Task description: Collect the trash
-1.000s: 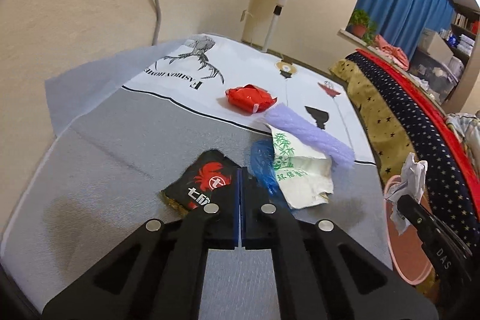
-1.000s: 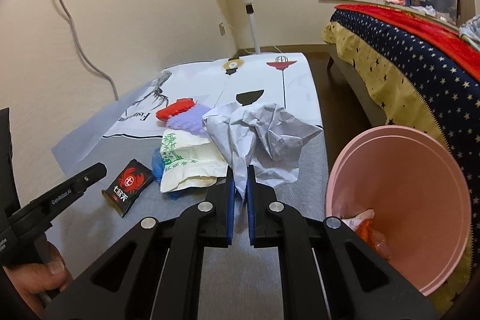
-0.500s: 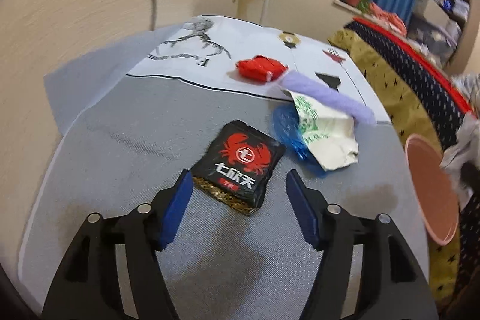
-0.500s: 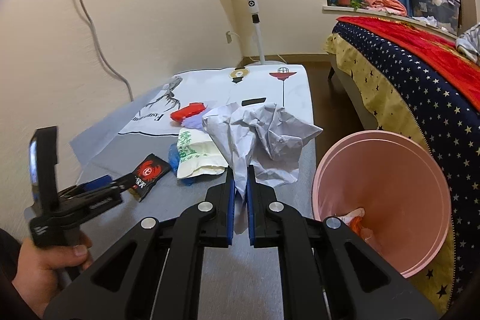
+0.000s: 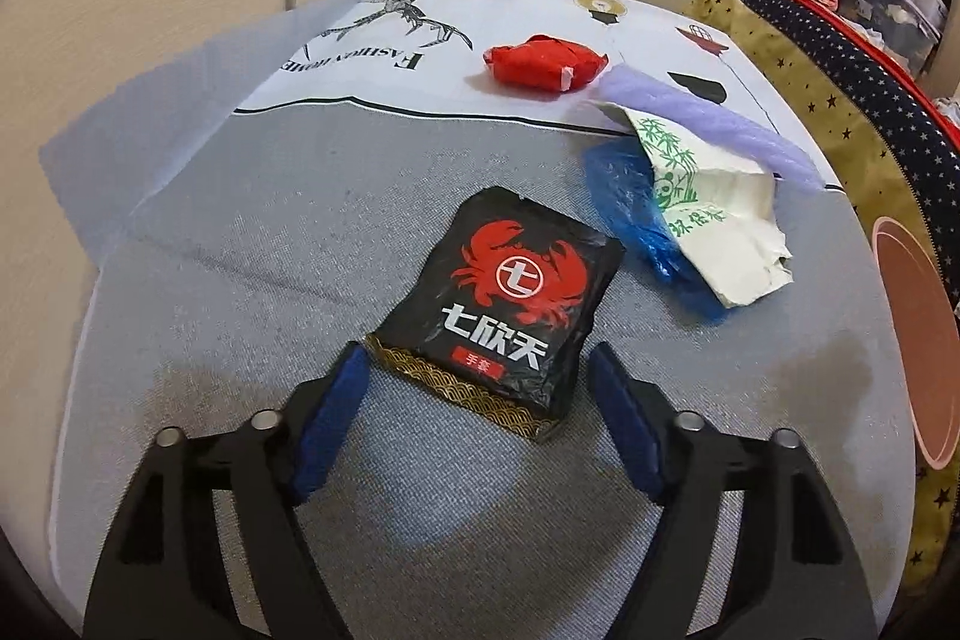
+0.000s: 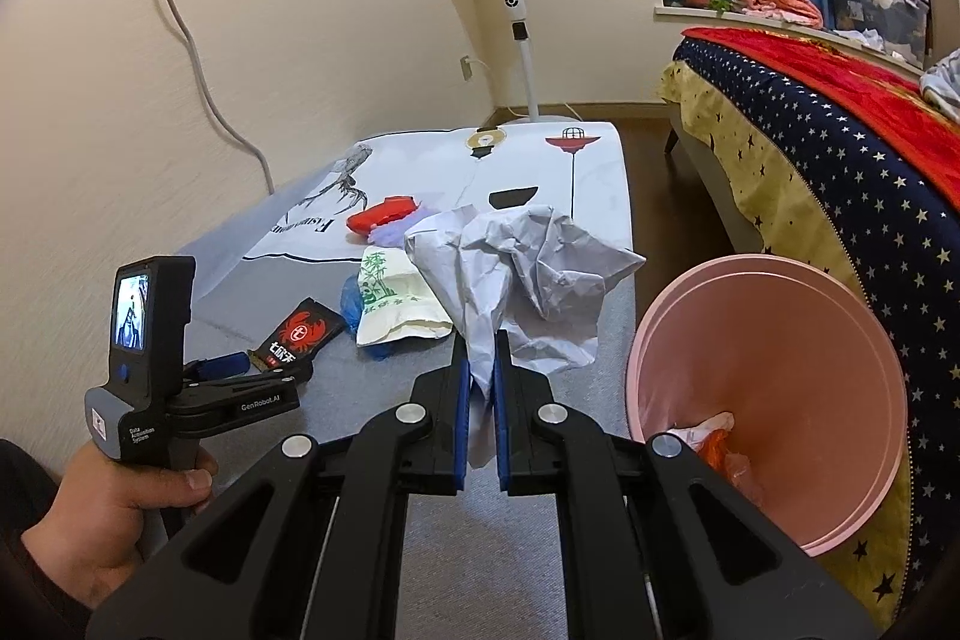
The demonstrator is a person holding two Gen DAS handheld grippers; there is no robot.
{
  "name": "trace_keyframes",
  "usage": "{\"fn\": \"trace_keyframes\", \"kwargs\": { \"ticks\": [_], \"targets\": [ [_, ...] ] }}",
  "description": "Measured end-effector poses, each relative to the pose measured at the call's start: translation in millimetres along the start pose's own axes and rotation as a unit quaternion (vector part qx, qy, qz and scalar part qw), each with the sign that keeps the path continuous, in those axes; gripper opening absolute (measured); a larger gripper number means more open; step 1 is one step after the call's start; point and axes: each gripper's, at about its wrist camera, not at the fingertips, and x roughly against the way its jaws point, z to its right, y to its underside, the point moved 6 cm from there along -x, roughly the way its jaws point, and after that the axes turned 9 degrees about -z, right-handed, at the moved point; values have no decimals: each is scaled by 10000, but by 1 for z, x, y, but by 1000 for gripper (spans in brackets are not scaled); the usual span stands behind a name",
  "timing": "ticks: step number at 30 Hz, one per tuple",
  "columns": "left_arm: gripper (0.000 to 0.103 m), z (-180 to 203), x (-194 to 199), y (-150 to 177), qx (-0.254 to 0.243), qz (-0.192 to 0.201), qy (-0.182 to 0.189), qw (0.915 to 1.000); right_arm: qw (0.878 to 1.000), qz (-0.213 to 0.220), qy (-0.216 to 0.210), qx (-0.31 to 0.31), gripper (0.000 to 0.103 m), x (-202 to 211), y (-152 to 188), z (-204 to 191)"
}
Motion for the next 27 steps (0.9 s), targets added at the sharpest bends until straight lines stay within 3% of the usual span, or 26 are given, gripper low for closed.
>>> {"fn": "trace_keyframes", "kwargs": {
  "ticks": [1, 2, 3, 4, 6, 7, 20, 27],
  "targets": [
    [60, -1, 0, 0, 9, 7, -11, 10000, 10000, 2, 8, 9, 7, 1, 0, 0],
    [51, -3, 1, 0, 72, 26, 24, 10000, 10000, 8, 17, 11, 7, 2, 0, 0],
    [30, -5, 3, -1, 103, 42, 16, 9999, 10000, 18, 23, 10, 7, 3, 0, 0],
    [25, -7, 3, -1, 130, 40, 31, 9999, 10000, 35, 31, 8, 7, 5, 0, 1],
    [4, -10, 5, 1, 275, 23, 269, 9993, 10000, 78, 46, 5, 7, 10, -2, 2],
    [0, -10, 5, 2, 302, 13, 317, 9990, 9999, 102, 55, 5, 7, 12, -2, 3],
    [0, -9, 37, 13, 328, 402, 670, 9964, 9996, 236, 116, 30, 7, 37, 2, 3],
    [1, -18, 37, 13, 489, 518, 672, 9952, 9996, 261, 73, -27, 7, 36, 0, 6]
  ]
}}
